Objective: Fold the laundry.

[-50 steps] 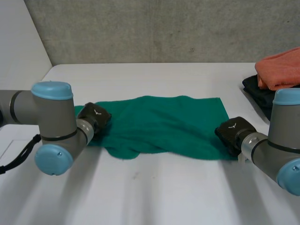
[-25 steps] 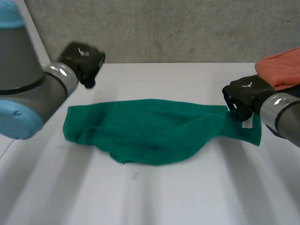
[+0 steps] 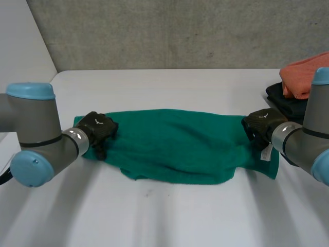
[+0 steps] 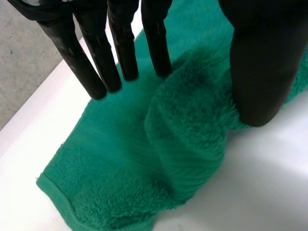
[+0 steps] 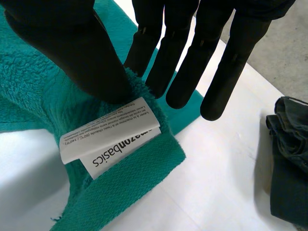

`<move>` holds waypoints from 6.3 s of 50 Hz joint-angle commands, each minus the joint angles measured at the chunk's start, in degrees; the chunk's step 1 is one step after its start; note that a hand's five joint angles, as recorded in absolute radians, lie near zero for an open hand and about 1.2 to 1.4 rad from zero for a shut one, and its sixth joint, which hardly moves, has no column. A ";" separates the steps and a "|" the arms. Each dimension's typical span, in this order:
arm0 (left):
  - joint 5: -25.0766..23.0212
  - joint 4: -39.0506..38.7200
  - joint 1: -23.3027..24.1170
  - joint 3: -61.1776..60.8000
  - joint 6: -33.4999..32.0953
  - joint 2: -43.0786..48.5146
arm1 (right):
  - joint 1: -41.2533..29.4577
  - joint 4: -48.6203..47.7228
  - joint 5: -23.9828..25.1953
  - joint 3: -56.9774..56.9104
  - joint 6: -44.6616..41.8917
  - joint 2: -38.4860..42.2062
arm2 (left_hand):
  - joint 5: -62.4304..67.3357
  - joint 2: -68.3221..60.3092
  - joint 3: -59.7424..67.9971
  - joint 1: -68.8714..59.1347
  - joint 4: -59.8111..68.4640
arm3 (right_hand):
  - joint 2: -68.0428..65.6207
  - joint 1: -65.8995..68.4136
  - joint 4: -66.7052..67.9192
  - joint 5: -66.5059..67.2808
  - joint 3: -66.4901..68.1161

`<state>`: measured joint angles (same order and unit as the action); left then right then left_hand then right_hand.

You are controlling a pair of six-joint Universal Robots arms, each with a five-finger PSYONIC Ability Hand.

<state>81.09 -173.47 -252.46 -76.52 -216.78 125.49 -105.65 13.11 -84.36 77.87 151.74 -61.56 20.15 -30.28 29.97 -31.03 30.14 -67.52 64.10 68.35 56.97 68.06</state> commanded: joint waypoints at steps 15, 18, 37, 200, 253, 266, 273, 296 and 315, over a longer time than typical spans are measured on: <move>1.44 6.30 5.31 -2.49 5.39 -19.11 | 3.52 7.27 2.96 1.85 -3.55 -8.39 | 49.85 -49.72 50.03 -48.97 49.86 | -12.48 15.90 11.65 13.03 11.94; 1.17 6.66 5.14 -2.23 7.94 -26.75 | 3.79 10.26 5.42 0.37 -4.17 -10.15 | 49.85 -49.72 50.03 -48.97 49.86 | -12.48 15.90 11.65 13.03 11.94; 10.40 15.80 2.50 39.15 3.37 15.48 | -1.83 -3.62 -3.35 -5.88 3.84 3.46 | 41.71 -41.58 41.89 -40.83 41.72 | -12.48 15.90 11.65 13.03 11.94; 0.30 14.48 3.14 4.10 16.65 -40.15 | -8.28 -5.64 -12.10 -15.76 25.85 7.21 | 49.85 -49.72 50.03 -48.97 49.86 | -12.48 15.90 11.65 13.03 11.94; -1.73 -6.87 -8.92 13.52 4.53 -12.02 | -5.44 -14.52 1.83 -16.62 1.99 -0.66 | 49.85 -49.72 50.03 -48.97 49.86 | -12.48 15.90 11.65 13.03 11.94; -8.06 -15.58 -11.65 -1.71 -15.60 2.48 | -5.00 -13.64 4.55 3.51 -4.43 1.44 | 32.27 -32.14 32.45 -31.39 32.28 | -12.48 15.90 11.65 13.03 11.94; -7.53 -12.95 -11.30 -0.12 -11.32 -0.32 | -4.30 -13.11 3.50 4.75 -3.38 1.19 | 7.88 -7.75 8.06 -7.00 7.90 | -12.48 15.90 11.65 13.03 11.94; -7.27 3.93 -14.90 -1.62 10.23 -2.70 | -1.75 -8.80 -1.16 2.64 4.97 1.97 | 26.65 -26.52 26.83 -25.77 26.67 | -12.48 15.90 11.65 13.03 11.94; -4.72 6.48 -5.06 16.48 12.25 8.02 | -1.84 -8.71 -1.25 3.26 4.89 1.53 | -3.29 3.42 -3.11 4.17 -3.27 | -12.48 15.90 11.65 13.03 11.94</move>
<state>75.95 -166.44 -261.06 -66.53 -207.04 131.19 -107.55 4.38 -85.60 81.04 156.63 -59.96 16.16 -27.04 26.91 -27.01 26.25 -67.06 65.00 68.36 58.47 68.21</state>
